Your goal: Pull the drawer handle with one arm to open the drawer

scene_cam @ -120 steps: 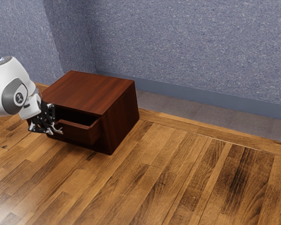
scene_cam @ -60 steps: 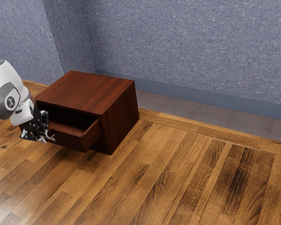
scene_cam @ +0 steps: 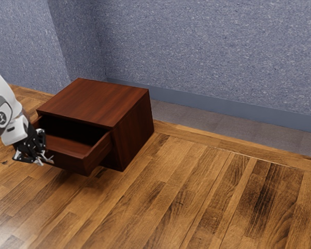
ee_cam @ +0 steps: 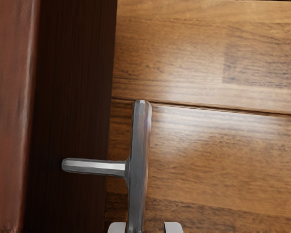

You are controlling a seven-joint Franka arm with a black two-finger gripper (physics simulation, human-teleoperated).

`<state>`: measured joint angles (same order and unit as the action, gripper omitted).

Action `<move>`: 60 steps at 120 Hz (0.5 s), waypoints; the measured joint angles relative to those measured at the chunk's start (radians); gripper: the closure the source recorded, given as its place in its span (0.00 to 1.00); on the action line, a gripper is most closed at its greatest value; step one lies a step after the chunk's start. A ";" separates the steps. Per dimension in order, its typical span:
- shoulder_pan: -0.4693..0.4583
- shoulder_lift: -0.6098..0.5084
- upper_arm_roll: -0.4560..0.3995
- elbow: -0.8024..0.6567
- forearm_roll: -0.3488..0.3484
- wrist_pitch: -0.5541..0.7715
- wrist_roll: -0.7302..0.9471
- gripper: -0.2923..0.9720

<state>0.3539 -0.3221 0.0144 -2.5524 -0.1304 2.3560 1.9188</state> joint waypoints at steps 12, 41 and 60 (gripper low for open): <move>0.001 -0.003 0.004 -0.005 0.000 -0.002 0.001 0.77; 0.001 -0.045 0.023 -0.006 0.001 -0.019 0.004 0.74; -0.001 -0.284 0.119 0.024 0.001 -0.127 0.021 0.50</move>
<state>0.3531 -0.6061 0.1331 -2.5286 -0.1293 2.2286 1.9402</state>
